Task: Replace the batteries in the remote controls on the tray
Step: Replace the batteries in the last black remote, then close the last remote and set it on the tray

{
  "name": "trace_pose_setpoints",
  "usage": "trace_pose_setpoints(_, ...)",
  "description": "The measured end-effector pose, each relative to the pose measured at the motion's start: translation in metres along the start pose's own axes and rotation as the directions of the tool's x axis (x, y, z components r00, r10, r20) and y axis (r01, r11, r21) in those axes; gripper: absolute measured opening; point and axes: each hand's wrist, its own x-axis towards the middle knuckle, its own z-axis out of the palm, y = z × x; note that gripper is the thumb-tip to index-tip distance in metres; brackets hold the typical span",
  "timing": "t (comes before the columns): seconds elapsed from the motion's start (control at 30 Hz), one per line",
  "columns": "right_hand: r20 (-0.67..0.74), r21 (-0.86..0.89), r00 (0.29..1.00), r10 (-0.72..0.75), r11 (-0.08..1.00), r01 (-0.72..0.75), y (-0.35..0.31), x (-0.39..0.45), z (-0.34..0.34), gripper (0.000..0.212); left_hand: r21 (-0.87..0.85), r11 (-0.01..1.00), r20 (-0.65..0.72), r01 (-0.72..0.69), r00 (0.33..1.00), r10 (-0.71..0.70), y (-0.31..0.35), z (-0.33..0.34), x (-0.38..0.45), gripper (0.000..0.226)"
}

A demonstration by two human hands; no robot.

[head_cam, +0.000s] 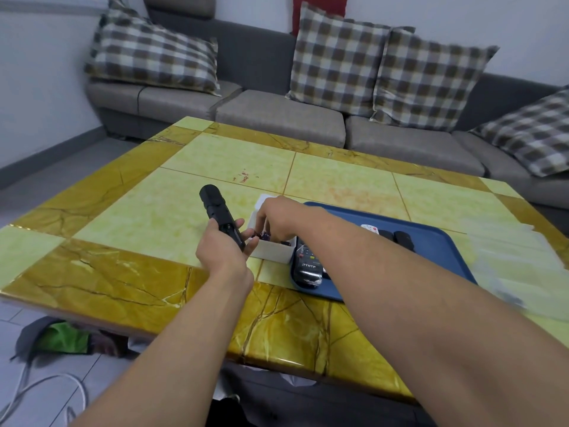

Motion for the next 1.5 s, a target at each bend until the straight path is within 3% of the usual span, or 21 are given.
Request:
trace_pose_setpoints(0.43,-0.03,0.02,0.999,0.022,1.0,-0.022,0.006,-0.003,0.009,0.027,0.033,0.999,0.021,-0.012,1.0,0.012,-0.001,0.001,-0.001,0.024)
trace_pose_setpoints(0.57,-0.173,0.155,0.985,0.022,0.988,0.005,0.02,-0.01,-0.005,0.016,0.089,0.996,0.072,-0.031,0.997,0.025,-0.003,0.004,-0.006,0.025)
trace_pose_setpoints(0.73,-0.401,0.223,0.912,0.087,0.975,0.005,0.062,-0.048,-0.032,0.014,0.213,0.974,0.186,-0.075,0.982,0.035,-0.017,0.015,-0.024,0.025)
trace_pose_setpoints(0.9,-0.509,0.323,0.819,0.264,0.941,-0.102,0.127,-0.106,-0.024,0.015,0.366,0.926,0.357,-0.094,0.933,-0.047,-0.057,0.039,-0.058,0.046)
trace_pose_setpoints(0.97,-0.528,0.356,0.782,0.33,0.923,-0.149,0.15,-0.131,-0.014,0.016,0.411,0.899,0.43,-0.149,0.901,-0.047,-0.074,0.049,-0.074,0.044)
trace_pose_setpoints(1.13,-0.533,0.287,0.741,0.409,0.911,-0.296,0.207,-0.19,0.013,0.022,0.496,0.84,0.603,-0.221,0.784,-0.15,-0.105,0.059,-0.107,0.04)
trace_pose_setpoints(1.33,-0.438,0.26,0.615,0.656,0.747,-0.612,0.292,-0.262,0.01,0.029,0.569,0.75,0.696,-0.338,0.684,-0.22,-0.14,0.072,-0.138,0.039)
trace_pose_setpoints(1.4,-0.369,0.221,0.621,0.692,0.714,-0.665,0.315,-0.279,0.009,0.03,0.581,0.745,0.705,-0.328,0.66,-0.258,-0.152,0.079,-0.146,0.038)
trace_pose_setpoints(1.5,-0.163,0.148,0.715,0.679,0.734,-0.663,0.331,-0.284,0.015,0.029,0.573,0.755,0.739,-0.318,0.598,-0.309,-0.167,0.089,-0.154,0.028)
